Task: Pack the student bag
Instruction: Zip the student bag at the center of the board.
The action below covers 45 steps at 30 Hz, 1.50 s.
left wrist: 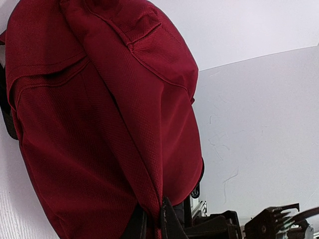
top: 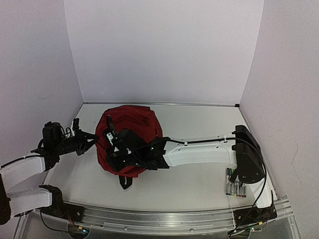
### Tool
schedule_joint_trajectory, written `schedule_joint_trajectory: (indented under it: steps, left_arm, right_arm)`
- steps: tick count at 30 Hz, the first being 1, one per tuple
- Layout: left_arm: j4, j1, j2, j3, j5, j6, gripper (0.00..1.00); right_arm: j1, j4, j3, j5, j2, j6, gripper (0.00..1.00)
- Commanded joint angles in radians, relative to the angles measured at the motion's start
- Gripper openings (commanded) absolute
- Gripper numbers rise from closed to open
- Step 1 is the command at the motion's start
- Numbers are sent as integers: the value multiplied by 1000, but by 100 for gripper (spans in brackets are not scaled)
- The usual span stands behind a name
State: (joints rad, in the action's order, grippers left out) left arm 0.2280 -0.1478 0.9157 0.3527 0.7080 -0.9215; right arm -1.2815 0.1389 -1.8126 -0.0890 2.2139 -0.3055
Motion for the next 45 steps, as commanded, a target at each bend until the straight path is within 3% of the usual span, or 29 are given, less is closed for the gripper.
schedule_joint_trajectory:
  steps: [1,4,6,12,19,31,45]
  left_arm:
    - [134,0,3,20,12,-1,0]
    - [139,0,5,20,22,7,0]
    - [140,0,2,17,29,15,0]
    - [142,1,-1,3,30,26,0]
    - [150,0,-7,-5,43,36,0]
    - [153,0,-33,-19,115,106,0]
    - [150,-1,6,-17,120,143,0]
  right_arm:
    - [-33,9,-1,5,-42,-14,36]
    - [-30,9,12,-49,-74,-38,39]
    - [-12,10,24,-65,-112,-68,45]
    - [54,5,43,41,-190,-172,53]
    - [132,-40,60,186,-180,-385,53]
    - [164,-356,73,520,-16,-819,49]
    - [163,-437,181,491,4,-986,50]
